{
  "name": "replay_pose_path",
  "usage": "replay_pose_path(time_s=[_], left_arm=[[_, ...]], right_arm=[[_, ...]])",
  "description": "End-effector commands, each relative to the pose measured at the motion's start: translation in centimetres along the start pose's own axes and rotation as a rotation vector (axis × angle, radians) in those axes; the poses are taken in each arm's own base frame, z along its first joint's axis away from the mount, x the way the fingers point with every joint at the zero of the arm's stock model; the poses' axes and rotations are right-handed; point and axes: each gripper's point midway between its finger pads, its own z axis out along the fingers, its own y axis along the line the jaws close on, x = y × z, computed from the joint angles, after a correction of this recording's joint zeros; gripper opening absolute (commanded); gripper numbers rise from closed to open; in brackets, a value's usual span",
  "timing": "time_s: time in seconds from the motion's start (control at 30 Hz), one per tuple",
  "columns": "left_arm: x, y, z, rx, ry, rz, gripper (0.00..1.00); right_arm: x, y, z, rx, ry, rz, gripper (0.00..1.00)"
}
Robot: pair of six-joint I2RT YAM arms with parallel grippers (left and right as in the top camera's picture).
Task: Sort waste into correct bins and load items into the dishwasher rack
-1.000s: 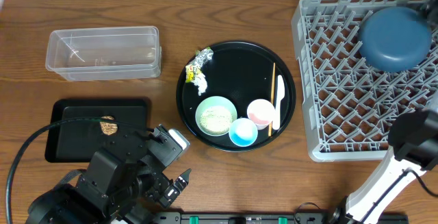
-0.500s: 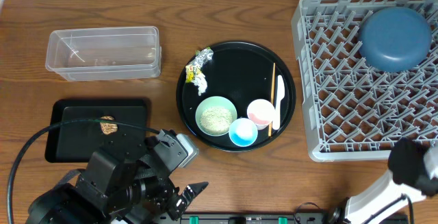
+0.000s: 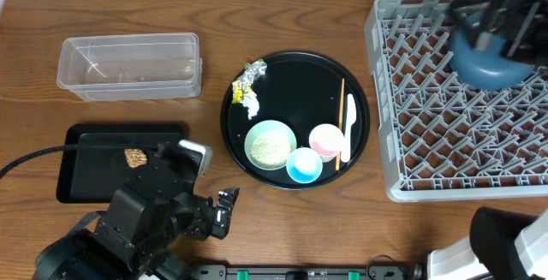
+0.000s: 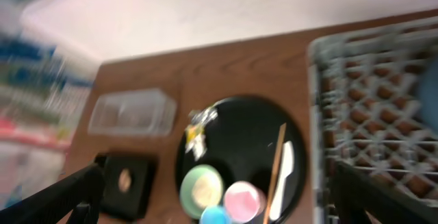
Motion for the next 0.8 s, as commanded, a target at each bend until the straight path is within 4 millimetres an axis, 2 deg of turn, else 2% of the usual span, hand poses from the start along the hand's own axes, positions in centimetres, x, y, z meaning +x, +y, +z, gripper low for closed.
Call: replay_pose_path(time_s=[0.0,0.13,0.2,0.3,0.43,0.6,0.77], left_arm=[[0.3,1.0,0.1,-0.056,0.004,-0.059,0.98],[0.3,4.8,-0.5,-0.269,-0.038,-0.167,0.98],[0.6,6.1,-0.9,-0.339,-0.055,-0.247,0.98],[0.7,6.1,-0.9,-0.342,-0.049,-0.256,0.98],[0.8,6.2,-0.9,-0.343,-0.049,-0.256,0.98],[-0.3,7.3,-0.7,-0.426,-0.080,-0.252,0.98],[-0.6,6.8,2.2,-0.422,0.024,-0.279,0.98]], right_arm=[[1.8,2.6,0.7,-0.086,0.065,-0.062,0.99],[4.1,3.8,3.1,-0.128,0.182,-0.080,0.99],[5.2,3.7,4.3,-0.113,0.235,-0.080,0.99],[6.2,1.7,5.9,-0.008,0.288,-0.079,0.99],[7.0,-0.9,6.9,0.108,0.330,-0.070,0.99],[7.6,-1.7,7.8,0.126,0.358,-0.058,0.99],[7.9,-1.9,8.1,0.129,0.372,-0.053,0.99]])
